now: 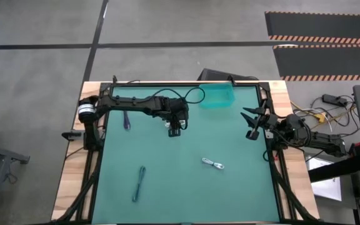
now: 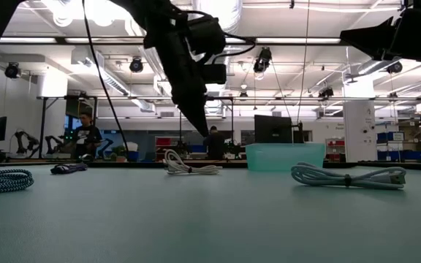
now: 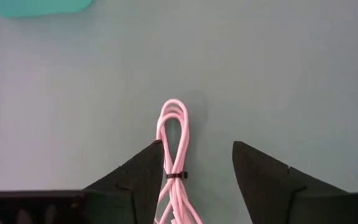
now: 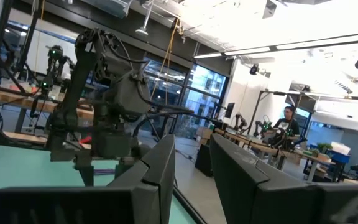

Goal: Pick and place USB-C Cables
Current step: Put the top white charger cable into the blue bin

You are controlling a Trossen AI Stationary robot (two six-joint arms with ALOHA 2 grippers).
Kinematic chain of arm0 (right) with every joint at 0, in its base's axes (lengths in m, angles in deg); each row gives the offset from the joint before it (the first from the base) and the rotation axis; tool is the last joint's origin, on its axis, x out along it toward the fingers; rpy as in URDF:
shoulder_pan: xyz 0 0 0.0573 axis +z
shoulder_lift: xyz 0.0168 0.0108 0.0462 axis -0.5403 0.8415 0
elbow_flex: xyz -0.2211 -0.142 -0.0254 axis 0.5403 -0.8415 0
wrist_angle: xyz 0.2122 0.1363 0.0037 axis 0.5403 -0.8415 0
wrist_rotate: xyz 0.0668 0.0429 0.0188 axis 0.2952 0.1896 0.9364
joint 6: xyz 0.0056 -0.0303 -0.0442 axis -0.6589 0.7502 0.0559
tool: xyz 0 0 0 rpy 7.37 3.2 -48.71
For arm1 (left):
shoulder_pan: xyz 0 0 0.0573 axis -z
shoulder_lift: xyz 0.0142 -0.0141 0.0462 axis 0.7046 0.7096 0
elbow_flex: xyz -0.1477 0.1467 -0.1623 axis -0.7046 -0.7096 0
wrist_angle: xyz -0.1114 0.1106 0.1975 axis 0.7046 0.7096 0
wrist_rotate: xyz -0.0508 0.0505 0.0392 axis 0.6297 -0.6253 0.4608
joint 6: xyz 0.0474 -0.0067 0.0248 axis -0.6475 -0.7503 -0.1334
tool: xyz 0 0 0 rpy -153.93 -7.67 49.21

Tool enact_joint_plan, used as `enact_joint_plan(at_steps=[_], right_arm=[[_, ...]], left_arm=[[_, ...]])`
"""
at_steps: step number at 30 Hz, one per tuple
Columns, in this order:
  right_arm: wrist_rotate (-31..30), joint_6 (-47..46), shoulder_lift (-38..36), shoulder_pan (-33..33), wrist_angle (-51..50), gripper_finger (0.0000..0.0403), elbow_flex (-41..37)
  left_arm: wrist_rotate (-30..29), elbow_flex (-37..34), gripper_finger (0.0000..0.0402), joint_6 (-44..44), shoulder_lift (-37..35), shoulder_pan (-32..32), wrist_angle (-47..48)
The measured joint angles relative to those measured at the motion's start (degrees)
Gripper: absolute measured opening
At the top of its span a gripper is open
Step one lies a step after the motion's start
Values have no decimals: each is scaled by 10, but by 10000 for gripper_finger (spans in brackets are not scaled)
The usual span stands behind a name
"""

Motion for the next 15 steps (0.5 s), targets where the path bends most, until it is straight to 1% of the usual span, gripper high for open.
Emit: enact_joint_plan(at_steps=[15], right_arm=[[0,0,0,0,0,93,0]], left_arm=[[0,-77,176,5,0,-23,-82]])
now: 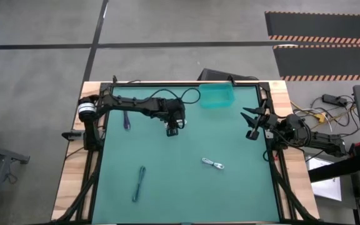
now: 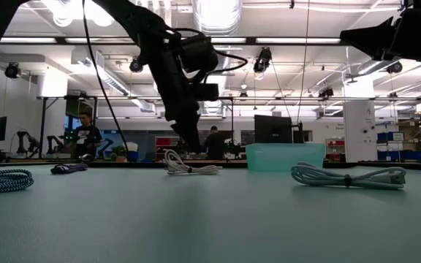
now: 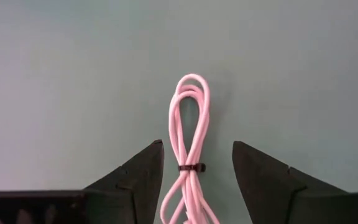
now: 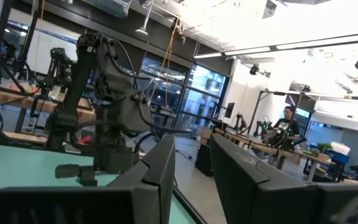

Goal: Pick and place USB-C Cables
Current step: Put the top white charger cable into the blue bin

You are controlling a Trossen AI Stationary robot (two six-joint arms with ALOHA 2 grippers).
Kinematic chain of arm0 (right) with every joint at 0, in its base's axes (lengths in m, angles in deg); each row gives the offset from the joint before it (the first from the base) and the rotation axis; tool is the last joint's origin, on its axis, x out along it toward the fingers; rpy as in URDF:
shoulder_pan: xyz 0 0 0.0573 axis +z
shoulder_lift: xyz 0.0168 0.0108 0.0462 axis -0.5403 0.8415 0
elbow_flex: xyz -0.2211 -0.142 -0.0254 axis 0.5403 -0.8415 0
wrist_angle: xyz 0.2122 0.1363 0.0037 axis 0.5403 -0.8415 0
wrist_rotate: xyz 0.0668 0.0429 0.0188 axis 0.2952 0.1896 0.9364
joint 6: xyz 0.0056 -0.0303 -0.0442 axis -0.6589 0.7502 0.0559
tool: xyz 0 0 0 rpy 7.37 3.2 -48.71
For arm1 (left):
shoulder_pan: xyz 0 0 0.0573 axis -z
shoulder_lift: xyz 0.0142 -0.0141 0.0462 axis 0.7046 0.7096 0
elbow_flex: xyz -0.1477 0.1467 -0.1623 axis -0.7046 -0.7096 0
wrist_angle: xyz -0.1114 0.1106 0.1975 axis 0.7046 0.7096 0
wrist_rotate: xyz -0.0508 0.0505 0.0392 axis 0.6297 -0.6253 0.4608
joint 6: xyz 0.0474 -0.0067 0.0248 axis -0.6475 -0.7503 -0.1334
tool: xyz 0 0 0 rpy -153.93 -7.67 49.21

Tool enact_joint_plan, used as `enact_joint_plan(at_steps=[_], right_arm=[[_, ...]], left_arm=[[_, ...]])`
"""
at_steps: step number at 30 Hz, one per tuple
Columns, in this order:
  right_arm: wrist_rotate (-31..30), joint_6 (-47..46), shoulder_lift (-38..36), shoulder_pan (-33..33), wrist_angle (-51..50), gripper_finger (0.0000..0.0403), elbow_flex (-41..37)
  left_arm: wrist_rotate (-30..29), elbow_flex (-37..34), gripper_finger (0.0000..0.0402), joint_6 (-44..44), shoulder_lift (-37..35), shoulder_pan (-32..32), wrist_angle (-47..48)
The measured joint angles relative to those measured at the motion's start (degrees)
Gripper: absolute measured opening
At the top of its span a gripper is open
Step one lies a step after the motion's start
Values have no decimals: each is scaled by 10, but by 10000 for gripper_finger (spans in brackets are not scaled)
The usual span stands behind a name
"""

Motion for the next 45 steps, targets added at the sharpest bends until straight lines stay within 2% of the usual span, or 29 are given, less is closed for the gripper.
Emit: enact_joint_plan(at_steps=[11,24,33,45], right_arm=[[0,0,0,0,0,93,0],[-1,0,2,0,-5,93,0],[-15,1,1,0,-13,93,0],[-15,2,1,0,-13,93,0]], left_arm=[[0,-59,176,11,0,-7,-70],[1,-57,176,17,42,-7,-94],[1,-58,173,23,43,-7,-93],[6,-58,85,25,44,-6,-91]])
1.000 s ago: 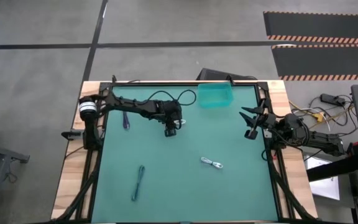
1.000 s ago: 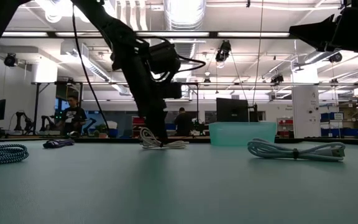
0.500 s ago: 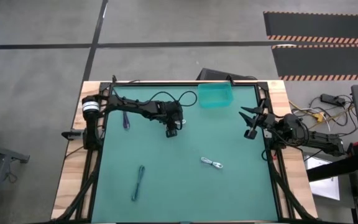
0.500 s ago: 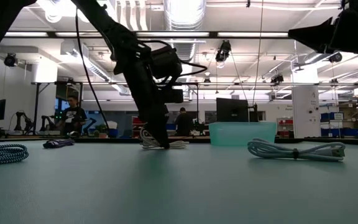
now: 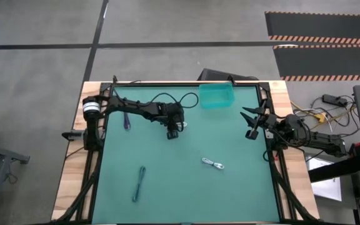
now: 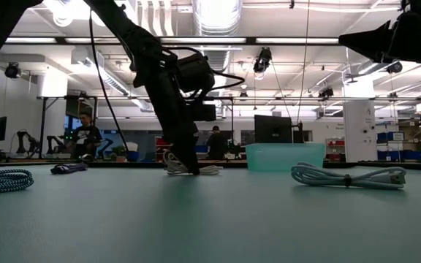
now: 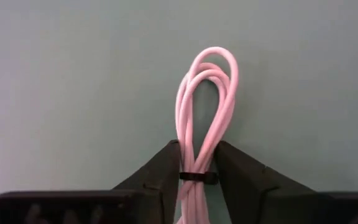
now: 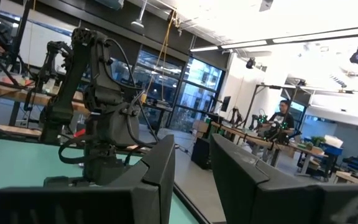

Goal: Pick and place USB-C Cables
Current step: Put the top white charger cable into the blue bin

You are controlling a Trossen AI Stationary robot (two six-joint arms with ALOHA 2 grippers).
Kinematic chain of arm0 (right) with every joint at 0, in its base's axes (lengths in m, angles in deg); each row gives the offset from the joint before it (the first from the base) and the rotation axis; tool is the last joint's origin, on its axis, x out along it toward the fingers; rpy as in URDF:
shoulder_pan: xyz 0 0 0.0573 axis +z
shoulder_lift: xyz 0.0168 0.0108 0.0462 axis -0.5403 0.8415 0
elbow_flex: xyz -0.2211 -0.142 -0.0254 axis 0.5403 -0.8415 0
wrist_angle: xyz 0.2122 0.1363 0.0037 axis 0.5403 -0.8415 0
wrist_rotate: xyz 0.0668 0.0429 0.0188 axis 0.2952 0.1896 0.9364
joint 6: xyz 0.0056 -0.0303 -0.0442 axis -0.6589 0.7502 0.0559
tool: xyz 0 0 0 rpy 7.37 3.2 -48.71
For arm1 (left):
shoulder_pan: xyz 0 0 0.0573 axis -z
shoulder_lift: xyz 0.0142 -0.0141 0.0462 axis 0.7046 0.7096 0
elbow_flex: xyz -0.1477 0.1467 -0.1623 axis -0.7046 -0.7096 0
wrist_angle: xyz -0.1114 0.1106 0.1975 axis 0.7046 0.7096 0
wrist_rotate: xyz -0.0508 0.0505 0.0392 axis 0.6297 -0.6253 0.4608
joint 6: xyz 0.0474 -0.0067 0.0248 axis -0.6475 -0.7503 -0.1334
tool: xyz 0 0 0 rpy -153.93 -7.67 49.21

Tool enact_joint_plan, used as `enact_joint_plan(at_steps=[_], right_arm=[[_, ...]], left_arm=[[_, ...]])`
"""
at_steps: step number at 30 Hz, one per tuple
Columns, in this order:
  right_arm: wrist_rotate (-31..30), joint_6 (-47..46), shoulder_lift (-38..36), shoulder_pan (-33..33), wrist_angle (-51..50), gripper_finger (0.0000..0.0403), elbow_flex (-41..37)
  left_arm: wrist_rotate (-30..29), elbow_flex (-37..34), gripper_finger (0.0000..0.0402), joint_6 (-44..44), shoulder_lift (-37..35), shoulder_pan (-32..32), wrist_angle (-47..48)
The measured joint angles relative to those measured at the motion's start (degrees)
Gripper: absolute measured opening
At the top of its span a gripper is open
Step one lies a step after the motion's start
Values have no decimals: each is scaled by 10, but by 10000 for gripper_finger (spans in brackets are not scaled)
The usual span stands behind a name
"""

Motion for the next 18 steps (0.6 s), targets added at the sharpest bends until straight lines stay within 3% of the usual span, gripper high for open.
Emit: enact_joint_plan(at_steps=[8,18], right_arm=[[0,-1,0,0,0,93,0],[0,0,0,0,0,93,0]], left_arm=[[2,0,37,1,0,0,0],[-10,16,29,15,0,1,8]])
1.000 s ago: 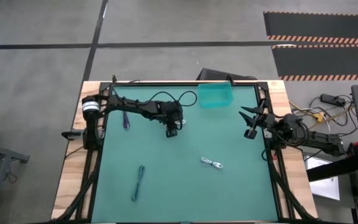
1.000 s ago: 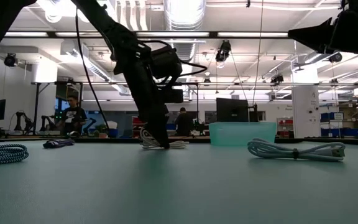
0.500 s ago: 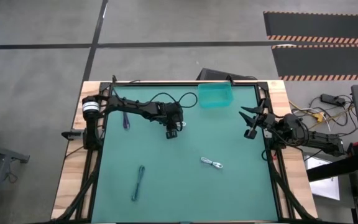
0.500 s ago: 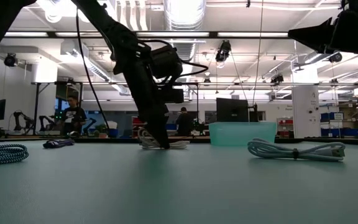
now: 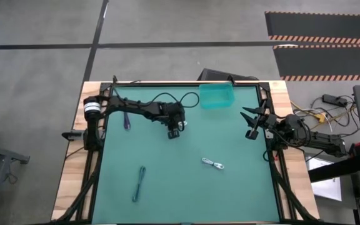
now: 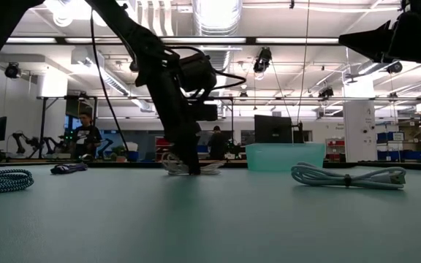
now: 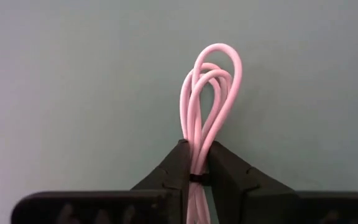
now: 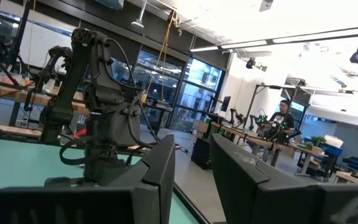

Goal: Pick and place USB-C Cables
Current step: Put the top white charger cable into the blue bin

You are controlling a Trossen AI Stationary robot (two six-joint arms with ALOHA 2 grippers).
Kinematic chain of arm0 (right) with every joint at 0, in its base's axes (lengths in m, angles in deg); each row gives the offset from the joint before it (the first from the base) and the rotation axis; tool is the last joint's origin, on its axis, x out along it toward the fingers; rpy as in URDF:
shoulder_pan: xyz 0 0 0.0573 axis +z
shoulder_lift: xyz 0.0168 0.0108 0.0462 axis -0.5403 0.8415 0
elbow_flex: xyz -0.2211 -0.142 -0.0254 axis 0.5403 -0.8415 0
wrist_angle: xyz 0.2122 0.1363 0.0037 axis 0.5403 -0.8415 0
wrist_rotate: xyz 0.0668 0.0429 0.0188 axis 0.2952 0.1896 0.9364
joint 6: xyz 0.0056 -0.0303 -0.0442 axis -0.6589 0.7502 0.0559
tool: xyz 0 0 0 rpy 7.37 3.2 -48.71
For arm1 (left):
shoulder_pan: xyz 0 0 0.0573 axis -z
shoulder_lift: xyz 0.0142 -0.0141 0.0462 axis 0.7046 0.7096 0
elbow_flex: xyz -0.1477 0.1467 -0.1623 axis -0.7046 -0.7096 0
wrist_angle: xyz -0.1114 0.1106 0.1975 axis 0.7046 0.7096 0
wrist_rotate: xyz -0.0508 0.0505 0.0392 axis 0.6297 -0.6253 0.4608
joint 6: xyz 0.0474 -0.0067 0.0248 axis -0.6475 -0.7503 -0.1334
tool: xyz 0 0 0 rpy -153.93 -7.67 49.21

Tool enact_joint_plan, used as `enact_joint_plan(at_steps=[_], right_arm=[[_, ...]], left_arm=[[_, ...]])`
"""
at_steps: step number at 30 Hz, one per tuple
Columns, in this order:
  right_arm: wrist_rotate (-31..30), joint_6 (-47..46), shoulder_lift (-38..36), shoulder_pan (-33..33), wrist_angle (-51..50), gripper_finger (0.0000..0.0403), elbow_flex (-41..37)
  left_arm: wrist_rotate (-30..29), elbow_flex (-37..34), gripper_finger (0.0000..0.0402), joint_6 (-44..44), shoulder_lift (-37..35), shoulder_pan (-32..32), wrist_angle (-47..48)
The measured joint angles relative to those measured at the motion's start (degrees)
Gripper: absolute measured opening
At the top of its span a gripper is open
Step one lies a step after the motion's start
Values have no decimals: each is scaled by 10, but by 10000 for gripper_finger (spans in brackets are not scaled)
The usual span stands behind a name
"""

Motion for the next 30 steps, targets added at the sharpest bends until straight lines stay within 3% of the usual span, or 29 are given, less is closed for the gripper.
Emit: enact_joint_plan(at_steps=[9,30], right_arm=[[0,1,0,0,0,93,0],[0,1,0,0,0,93,0]], left_arm=[[2,23,5,0,-6,1,18],[2,90,3,0,-28,26,16]])
